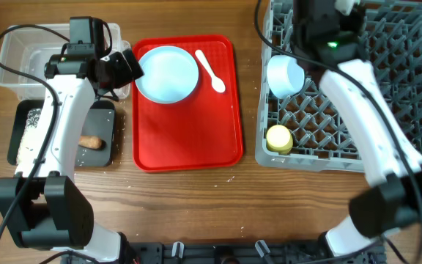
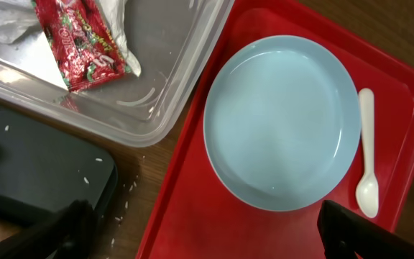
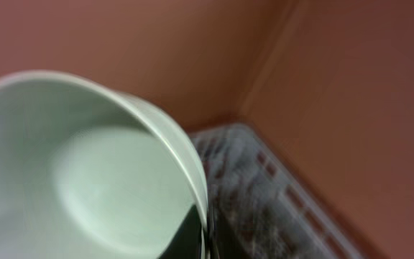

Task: Sort waste into correct bins and load items into the dishwasher rack
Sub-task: 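Carry the green bowl into the rack and release it, then grasp the light-blue plate on the red tray with the right gripper, then stand the light-blue plate upright in the rack, then grasp the white spoon on the red tray with the right gripper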

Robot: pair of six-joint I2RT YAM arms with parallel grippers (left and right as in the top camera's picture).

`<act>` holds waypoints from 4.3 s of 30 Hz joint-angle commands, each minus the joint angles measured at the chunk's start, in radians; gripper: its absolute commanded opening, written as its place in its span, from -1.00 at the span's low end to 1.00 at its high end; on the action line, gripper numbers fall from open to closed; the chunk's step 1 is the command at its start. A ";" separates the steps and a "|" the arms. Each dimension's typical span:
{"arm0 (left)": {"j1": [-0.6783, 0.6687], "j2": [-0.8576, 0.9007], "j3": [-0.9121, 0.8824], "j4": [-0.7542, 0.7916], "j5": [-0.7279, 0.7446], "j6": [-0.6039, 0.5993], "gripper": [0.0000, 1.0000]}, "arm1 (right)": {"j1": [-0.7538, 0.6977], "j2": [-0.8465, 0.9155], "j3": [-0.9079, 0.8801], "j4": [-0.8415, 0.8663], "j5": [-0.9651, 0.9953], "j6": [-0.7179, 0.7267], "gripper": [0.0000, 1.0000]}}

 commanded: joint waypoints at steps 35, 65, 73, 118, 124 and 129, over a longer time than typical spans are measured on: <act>0.002 -0.026 -0.001 0.001 -0.006 0.005 1.00 | 0.124 0.139 0.006 0.390 -0.319 -0.332 0.99; 0.002 -0.026 -0.001 0.002 -0.006 0.005 1.00 | 0.193 0.409 -0.007 0.046 -1.194 0.544 -0.91; 0.002 -0.026 -0.001 0.002 -0.006 0.005 1.00 | -0.151 -0.163 0.003 -0.093 -0.763 0.324 -0.91; 0.002 -0.026 -0.001 0.002 -0.006 0.005 1.00 | 0.194 0.399 0.001 -0.066 -1.142 0.114 0.20; 0.002 -0.026 -0.001 0.002 -0.006 0.005 1.00 | 0.193 0.508 0.001 0.002 -1.117 0.141 -0.21; 0.002 -0.026 -0.001 0.002 -0.006 0.005 1.00 | 0.193 0.552 0.001 0.084 -1.117 0.167 -0.42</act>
